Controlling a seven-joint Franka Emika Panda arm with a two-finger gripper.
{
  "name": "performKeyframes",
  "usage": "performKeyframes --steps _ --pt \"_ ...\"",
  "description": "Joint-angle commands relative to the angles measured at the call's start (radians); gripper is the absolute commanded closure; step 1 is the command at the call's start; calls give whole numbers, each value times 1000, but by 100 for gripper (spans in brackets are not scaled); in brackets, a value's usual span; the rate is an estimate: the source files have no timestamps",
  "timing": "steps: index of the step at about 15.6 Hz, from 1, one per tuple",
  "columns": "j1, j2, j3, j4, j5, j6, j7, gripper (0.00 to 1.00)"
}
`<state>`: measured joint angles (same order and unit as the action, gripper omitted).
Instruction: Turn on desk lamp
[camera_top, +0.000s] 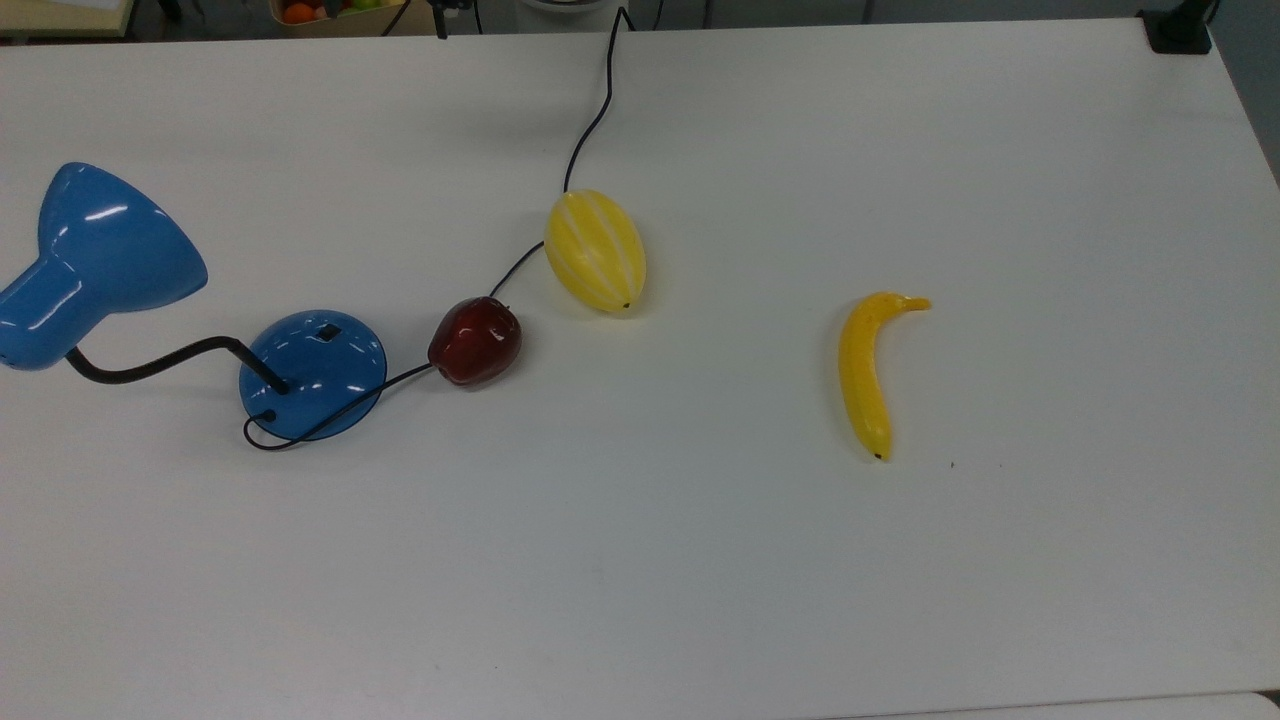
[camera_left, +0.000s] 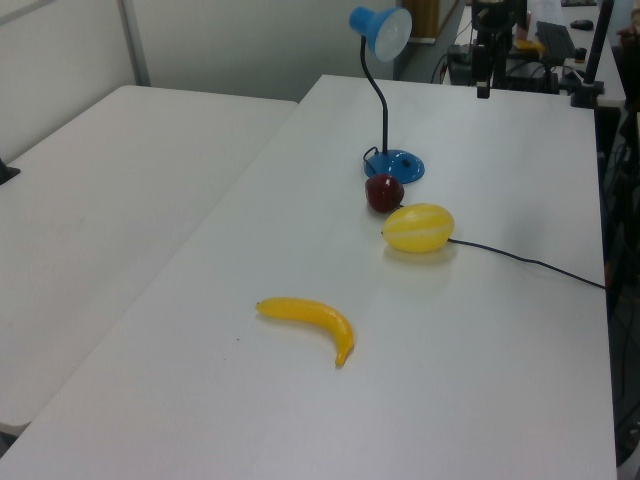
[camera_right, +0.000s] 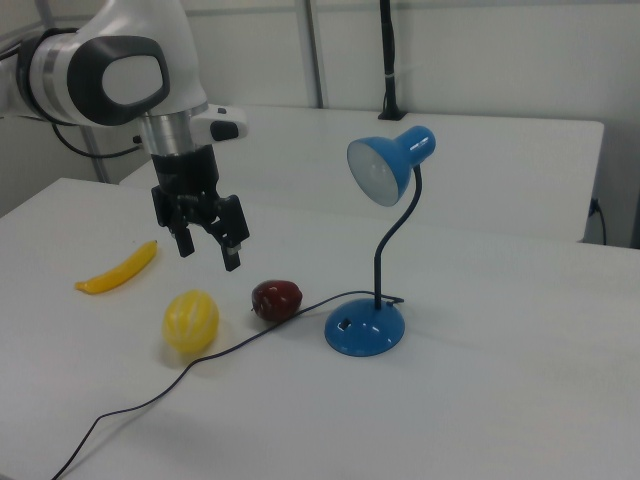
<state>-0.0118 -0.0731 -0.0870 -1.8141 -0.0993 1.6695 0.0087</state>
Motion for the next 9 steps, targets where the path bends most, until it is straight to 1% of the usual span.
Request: performKeyframes --steps 1,7,9 --pt "-11 -11 -14 12 12 -42 -30 0" --pt "-23 6 -13 33 13 -40 -29 0" --pt "-28 12 -13 54 13 -40 -29 0"
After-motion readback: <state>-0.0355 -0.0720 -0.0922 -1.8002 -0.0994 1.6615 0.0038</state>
